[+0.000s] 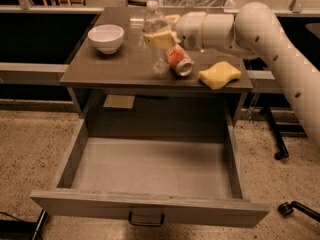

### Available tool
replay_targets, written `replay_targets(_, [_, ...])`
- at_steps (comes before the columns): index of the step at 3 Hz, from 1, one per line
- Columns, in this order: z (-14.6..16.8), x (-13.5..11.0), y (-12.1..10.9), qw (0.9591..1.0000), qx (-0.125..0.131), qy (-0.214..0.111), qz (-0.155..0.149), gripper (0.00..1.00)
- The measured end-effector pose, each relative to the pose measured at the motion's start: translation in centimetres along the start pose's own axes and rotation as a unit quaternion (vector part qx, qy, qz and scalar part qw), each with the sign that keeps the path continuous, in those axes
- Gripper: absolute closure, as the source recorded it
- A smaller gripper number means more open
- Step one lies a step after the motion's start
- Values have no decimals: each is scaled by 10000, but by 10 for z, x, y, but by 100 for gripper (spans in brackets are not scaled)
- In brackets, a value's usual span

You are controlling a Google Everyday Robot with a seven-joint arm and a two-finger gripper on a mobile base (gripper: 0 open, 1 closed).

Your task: Place water bottle into top drawer

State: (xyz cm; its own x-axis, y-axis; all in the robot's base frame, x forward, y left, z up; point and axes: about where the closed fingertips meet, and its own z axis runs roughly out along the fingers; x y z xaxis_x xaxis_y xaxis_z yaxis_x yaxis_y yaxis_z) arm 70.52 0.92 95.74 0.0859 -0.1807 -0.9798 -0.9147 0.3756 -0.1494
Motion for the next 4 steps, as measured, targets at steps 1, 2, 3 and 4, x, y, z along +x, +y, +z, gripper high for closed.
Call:
replay_targets(1, [-43, 36, 35, 9976, -625, -219, 197, 100])
replay_targets(2, [-43, 36, 35, 9976, -625, -220, 197, 100])
replay_targets(3, [-44, 23, 52, 9953, -886, -390, -73, 100])
replay_targets(4, [-43, 10, 90, 9861, -1514, -593, -342, 100])
